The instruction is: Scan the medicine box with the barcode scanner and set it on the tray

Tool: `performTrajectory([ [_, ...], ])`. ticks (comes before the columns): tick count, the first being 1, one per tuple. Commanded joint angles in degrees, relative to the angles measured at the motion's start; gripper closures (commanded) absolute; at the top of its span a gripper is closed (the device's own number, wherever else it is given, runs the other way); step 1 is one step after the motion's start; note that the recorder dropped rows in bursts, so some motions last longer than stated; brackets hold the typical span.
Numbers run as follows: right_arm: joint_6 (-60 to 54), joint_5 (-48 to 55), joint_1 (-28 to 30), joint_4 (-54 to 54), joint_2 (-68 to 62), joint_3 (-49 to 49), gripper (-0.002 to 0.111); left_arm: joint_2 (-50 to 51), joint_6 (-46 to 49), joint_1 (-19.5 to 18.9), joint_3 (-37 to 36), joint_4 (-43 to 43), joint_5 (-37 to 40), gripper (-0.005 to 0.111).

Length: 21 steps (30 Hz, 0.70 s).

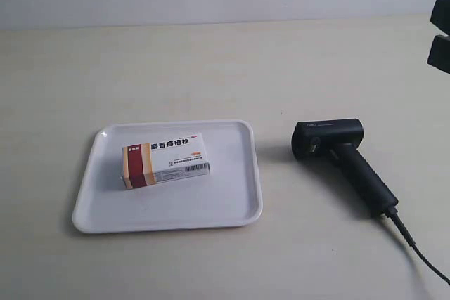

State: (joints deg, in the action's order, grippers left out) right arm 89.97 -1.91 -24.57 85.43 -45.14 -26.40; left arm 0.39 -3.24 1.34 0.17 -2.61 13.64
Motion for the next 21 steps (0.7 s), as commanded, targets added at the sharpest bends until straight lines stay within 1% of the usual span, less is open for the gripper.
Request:
performTrajectory([
  [1, 0.1, -0.2, -0.1, 0.0, 0.3, 0.2, 0.108, -0.4, -0.2, -0.1, -0.2, 0.0, 0.1, 0.105],
  [21, 0.1, -1.4, -0.1, 0.0, 0.3, 0.2, 0.108, -0.4, -0.2, -0.1, -0.2, 0.0, 0.2, 0.105],
])
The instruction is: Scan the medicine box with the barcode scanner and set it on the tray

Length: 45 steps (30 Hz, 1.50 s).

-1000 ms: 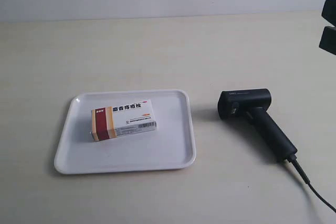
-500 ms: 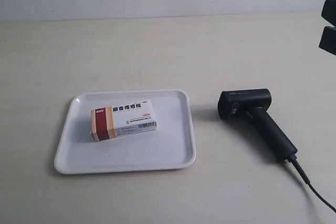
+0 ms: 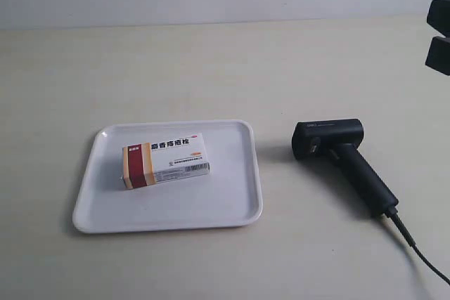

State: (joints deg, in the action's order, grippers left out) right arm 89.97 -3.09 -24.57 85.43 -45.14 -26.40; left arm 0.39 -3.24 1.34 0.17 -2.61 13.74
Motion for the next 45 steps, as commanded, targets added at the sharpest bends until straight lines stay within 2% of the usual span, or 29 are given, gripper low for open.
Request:
performTrajectory([
  [1, 0.1, -0.3, -0.1, 0.0, 0.3, 0.2, 0.108, -0.4, -0.2, -0.1, -0.2, 0.0, 0.1, 0.105],
  [8, 0.1, -0.2, -0.1, -2.0, 0.4, 2.4, 0.108, -0.4, -0.2, -0.1, -0.2, 0.0, 0.1, 0.105],
  [18, 0.1, 0.1, -0.1, -4.4, 0.4, 13.3, 0.108, -0.4, -0.2, -0.1, -0.2, 0.0, 0.1, 0.105],
  [23, -0.5, 0.3, -0.1, -5.2, 0.4, 13.9, 0.108, -0.4, -0.2, -0.1, -0.2, 0.0, 0.1, 0.105],
  [25, -8.6, 0.2, -0.1, -14.5, 0.4, 13.9, 0.108, -0.4, -0.2, -0.1, -0.2, 0.0, 0.1, 0.105],
  [29, -43.7, -4.4, -0.1, -47.1, 0.4, 14.3, 0.108, -0.4, -0.2, -0.1, -0.2, 0.0, 0.1, 0.105],
  [31, -54.5, -8.4, -0.1, -57.7, 0.4, 15.3, 0.108, -0.4, -0.2, -0.1, -0.2, 0.0, 0.1, 0.105],
  [35, -64.3, -15.0, -0.1, -67.4, 0.3, 18.6, 0.108, -0.4, -0.2, -0.1, -0.2, 0.0, 0.1, 0.105],
  [38, -74.6, -17.9, -0.1, -78.6, 0.3, 22.0, 0.108, -0.4, -0.2, -0.1, -0.2, 0.0, 0.1, 0.105],
  [45, -77.0, -19.3, -0.1, -84.0, 0.3, 26.4, 0.108, -0.4, -0.2, -0.1, -0.2, 0.0, 0.1, 0.105],
])
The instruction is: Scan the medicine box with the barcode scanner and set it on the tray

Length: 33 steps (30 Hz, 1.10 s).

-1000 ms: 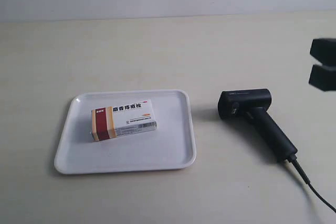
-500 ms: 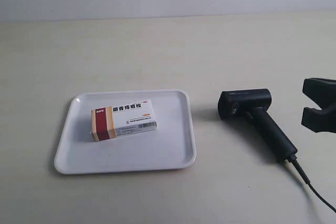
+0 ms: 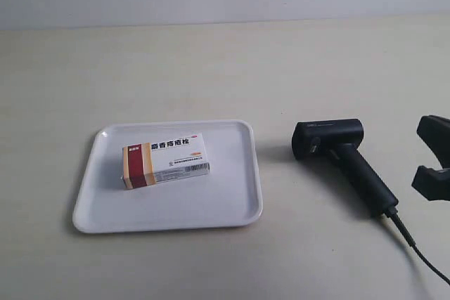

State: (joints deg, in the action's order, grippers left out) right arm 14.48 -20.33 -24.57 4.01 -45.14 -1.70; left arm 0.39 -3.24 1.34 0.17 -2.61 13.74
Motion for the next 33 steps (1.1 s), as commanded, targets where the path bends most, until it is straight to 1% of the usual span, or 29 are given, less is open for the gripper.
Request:
performTrajectory([
  [1, -1.5, -2.2, -0.1, -2.8, 0.3, 1.7, 0.108, -0.4, -0.2, -0.1, -0.2, 0.0, 0.1, 0.105],
  [6, -2.6, -1.6, -0.1, -4.6, 0.3, 1.7, 0.108, -0.4, -0.2, -0.1, -0.2, 0.0, 0.1, 0.105],
  [10, -7.4, -1.2, -0.1, -10.5, 0.3, 1.7, 0.108, -0.4, -0.2, -0.1, -0.2, 0.0, 0.1, 0.105],
  [19, -7.4, -1.3, -0.1, -10.5, 0.4, 1.7, 0.108, -0.4, -0.2, -0.1, -0.2, 0.0, 0.1, 0.105],
  [24, -7.4, -1.3, 0.1, -10.5, 4.3, 1.7, 0.108, -0.4, -0.2, -0.1, -0.2, 0.0, 0.1, 0.105],
  [26, -7.4, -0.7, 1.3, -10.5, 8.0, 1.7, 0.108, -0.4, -0.2, -0.1, -0.2, 0.0, 0.1, 0.105],
  [28, -7.4, 1.1, 4.1, -10.5, 12.6, 1.7, 0.108, -0.4, -0.2, -0.1, -0.2, 0.0, 0.1, 0.105],
  [33, -7.4, 7.9, 13.2, -10.5, 26.7, 1.7, 0.108, -0.4, -0.2, -0.1, -0.2, 0.0, 0.1, 0.105],
])
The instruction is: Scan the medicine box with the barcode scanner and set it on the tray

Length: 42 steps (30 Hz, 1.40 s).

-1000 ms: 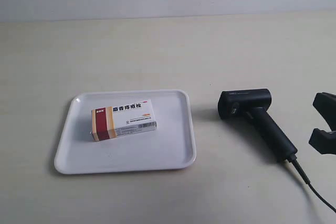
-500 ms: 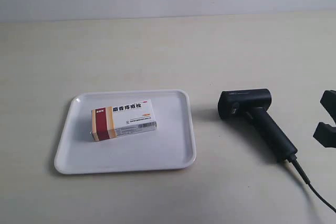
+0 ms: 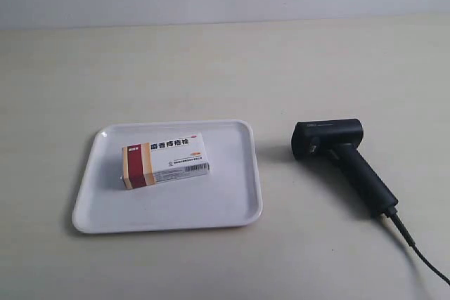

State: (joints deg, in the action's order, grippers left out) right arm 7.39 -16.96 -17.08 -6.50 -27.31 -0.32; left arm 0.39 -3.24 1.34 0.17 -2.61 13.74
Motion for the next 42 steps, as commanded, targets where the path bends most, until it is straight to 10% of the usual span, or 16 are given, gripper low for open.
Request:
performTrajectory([
  [1, -0.3, 6.1, 7.2, 0.0, 11.7, 0.3, 0.108, -0.4, -0.2, -0.1, -0.2, 0.0, 0.1, 0.105],
  [11, -3.3, 23.5, 12.4, 1.0, 27.3, 0.3, 0.108, -0.4, -0.2, -0.1, -0.2, 0.0, 0.1, 0.105],
  [42, -2.9, 23.9, 12.4, 1.0, 27.3, 0.3, 0.108, -0.4, -0.2, -0.1, -0.2, 0.0, 0.3, 0.105],
])
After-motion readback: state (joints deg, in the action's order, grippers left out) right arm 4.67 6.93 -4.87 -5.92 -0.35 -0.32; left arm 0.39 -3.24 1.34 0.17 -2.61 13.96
